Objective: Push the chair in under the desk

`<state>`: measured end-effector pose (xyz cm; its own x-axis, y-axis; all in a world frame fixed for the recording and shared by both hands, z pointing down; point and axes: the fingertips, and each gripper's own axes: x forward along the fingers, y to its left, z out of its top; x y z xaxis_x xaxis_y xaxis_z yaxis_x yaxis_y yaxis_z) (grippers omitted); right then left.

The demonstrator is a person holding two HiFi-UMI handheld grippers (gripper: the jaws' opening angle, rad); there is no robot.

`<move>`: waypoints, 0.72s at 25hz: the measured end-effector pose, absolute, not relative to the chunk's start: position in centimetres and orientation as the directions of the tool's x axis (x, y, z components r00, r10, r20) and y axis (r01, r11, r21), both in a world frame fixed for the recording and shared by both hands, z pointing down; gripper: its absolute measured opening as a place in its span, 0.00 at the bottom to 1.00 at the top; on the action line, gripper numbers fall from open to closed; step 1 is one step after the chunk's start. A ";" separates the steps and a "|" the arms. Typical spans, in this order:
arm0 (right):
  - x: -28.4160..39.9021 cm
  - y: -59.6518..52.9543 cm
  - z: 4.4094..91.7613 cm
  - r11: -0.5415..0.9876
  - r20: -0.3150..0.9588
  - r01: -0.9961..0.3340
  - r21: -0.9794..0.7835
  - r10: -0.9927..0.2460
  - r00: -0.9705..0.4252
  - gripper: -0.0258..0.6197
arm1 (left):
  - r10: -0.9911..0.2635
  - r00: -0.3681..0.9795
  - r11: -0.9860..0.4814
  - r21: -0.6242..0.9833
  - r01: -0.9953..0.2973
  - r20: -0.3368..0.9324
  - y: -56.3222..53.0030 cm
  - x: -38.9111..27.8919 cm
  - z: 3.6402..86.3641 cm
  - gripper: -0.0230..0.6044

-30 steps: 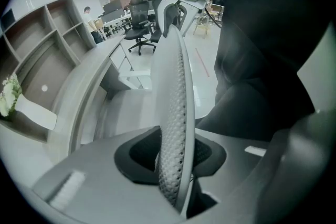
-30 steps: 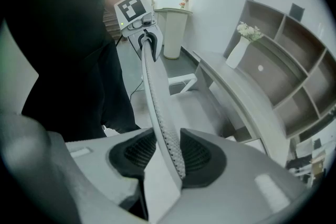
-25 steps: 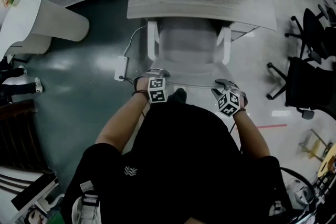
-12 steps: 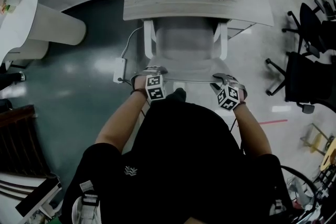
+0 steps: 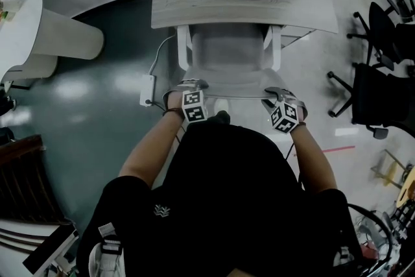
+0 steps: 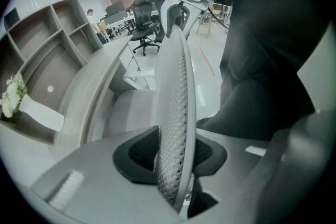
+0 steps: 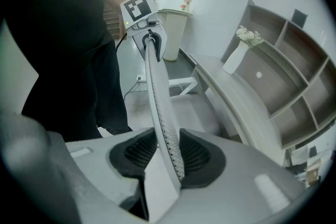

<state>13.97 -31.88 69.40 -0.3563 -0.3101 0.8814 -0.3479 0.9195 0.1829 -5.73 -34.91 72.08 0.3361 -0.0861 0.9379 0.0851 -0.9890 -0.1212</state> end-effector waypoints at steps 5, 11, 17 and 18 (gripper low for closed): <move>13.9 -34.0 69.4 0.909 0.874 -0.361 0.208 -0.338 -0.349 0.25 | -0.110 0.341 -0.985 -0.149 0.089 0.934 -37.2 -5.8 72.0 0.24; 14.2 -36.5 69.4 0.901 0.873 -0.371 0.227 -0.357 -0.334 0.26 | -0.119 0.346 -0.983 -0.159 0.090 0.931 -39.7 -5.5 72.0 0.24; 14.3 -38.7 69.6 0.898 0.872 -0.374 0.234 -0.364 -0.329 0.26 | -0.132 0.336 -0.982 -0.169 0.083 0.932 -41.9 -5.3 72.2 0.24; 14.4 -39.0 69.6 0.898 0.871 -0.373 0.235 -0.365 -0.328 0.26 | -0.134 0.335 -0.982 -0.171 0.082 0.933 -42.3 -5.3 72.2 0.24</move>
<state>14.41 -39.01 69.56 -0.3281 -0.3648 0.8713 -0.3729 0.8975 0.2354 -5.25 -42.26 72.20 0.3349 -0.1341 0.9327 0.0819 -0.9819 -0.1706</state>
